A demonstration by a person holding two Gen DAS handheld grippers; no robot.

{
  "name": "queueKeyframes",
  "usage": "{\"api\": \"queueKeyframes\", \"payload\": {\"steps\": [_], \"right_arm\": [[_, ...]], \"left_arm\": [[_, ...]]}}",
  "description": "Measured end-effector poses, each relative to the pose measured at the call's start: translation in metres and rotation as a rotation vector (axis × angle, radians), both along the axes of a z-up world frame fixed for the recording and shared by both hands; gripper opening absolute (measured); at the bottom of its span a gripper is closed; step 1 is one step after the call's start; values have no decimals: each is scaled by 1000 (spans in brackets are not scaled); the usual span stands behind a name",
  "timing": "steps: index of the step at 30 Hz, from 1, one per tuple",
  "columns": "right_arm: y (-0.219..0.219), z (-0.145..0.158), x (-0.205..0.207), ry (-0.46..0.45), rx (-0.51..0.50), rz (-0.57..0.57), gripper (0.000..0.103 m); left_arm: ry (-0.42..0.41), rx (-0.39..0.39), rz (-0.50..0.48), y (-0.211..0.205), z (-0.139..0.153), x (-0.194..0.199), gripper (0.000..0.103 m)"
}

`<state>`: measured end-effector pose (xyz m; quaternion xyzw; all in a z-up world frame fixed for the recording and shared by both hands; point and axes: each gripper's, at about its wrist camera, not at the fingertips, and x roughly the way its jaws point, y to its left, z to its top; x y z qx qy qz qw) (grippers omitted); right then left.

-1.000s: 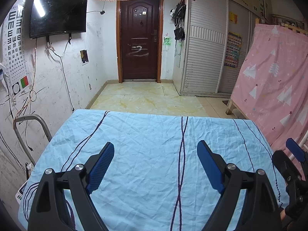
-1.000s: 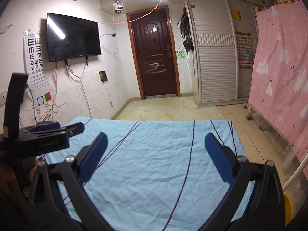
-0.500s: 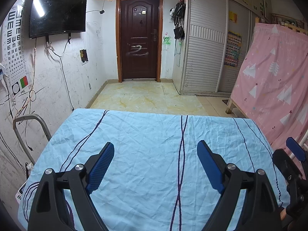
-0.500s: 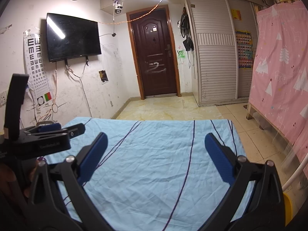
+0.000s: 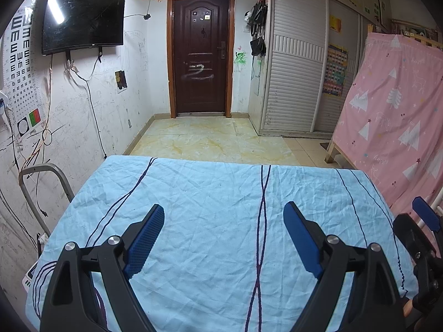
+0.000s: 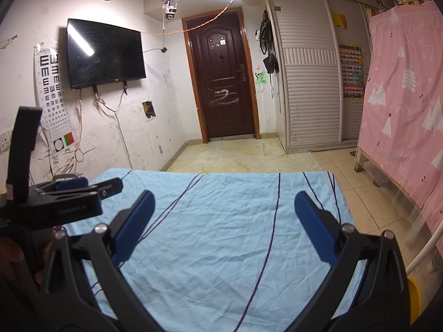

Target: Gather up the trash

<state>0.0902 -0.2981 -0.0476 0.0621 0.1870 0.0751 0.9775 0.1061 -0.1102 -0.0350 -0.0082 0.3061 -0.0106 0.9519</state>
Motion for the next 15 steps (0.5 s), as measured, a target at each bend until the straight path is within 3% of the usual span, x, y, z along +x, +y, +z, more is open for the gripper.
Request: {"api": "queueKeyframes", "payload": {"steps": [15], "right_arm": [[0,0,0,1,-1,0,97]], "left_arm": [[-2,0,0,1,-3,-1,79]]}}
